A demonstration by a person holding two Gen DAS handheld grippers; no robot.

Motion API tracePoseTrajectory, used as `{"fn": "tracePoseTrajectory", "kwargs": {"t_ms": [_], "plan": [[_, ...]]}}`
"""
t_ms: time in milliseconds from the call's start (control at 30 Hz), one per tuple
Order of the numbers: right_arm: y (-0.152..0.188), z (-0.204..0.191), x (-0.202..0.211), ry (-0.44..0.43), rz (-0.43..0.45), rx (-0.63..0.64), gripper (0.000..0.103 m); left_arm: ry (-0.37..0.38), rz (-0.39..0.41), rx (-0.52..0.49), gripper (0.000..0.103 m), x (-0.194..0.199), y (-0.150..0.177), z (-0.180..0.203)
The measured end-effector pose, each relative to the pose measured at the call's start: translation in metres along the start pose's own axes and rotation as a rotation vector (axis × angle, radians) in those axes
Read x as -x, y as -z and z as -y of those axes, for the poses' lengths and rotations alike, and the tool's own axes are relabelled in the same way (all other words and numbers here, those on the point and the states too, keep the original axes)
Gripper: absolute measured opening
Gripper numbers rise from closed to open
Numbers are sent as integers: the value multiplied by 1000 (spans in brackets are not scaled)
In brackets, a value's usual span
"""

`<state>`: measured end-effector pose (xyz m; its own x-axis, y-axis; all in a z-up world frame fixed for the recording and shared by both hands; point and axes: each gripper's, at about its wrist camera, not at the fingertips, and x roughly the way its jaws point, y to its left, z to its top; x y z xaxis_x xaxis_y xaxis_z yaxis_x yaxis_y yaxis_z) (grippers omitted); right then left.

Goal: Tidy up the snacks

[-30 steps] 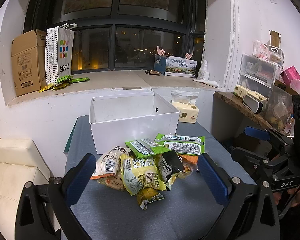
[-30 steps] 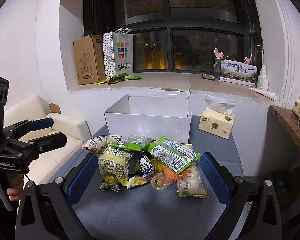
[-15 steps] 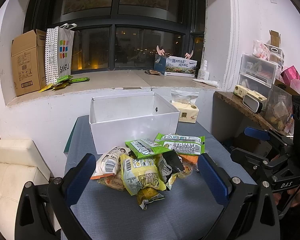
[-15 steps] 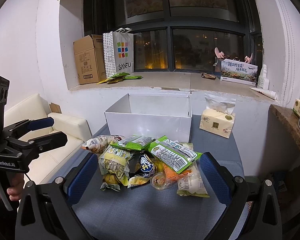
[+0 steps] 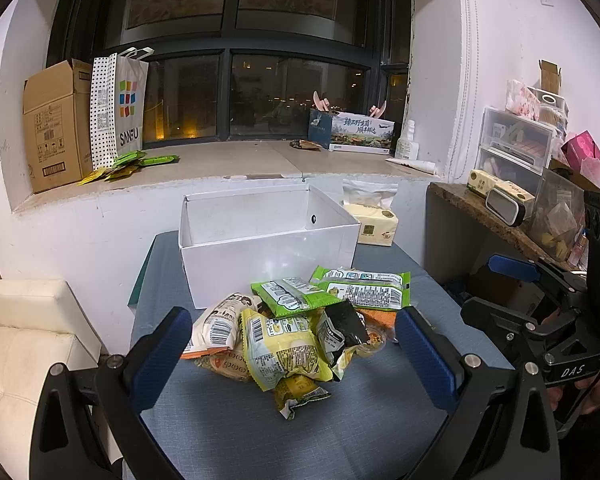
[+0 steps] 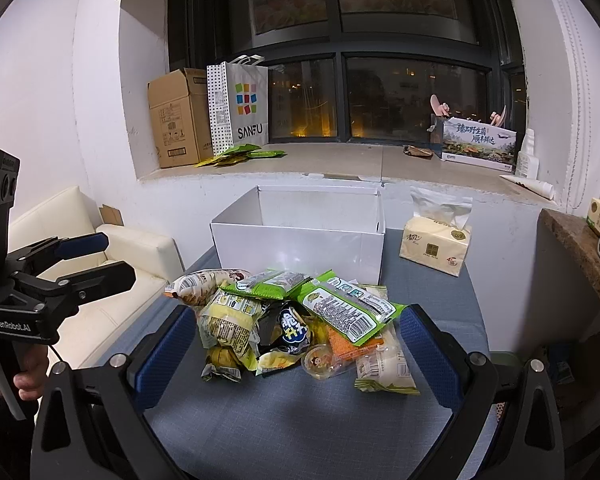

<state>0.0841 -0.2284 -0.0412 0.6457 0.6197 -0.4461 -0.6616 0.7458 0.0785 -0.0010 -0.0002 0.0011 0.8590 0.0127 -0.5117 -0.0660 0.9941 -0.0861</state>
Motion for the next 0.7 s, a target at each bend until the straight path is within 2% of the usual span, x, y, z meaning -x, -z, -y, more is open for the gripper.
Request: {"fn": "tracePoseTrajectory", "kwargs": {"t_ms": [700], "plan": [[1,-2,-1,0,-6,1,103,-1,-3,-5,103,-1,0,0]]}}
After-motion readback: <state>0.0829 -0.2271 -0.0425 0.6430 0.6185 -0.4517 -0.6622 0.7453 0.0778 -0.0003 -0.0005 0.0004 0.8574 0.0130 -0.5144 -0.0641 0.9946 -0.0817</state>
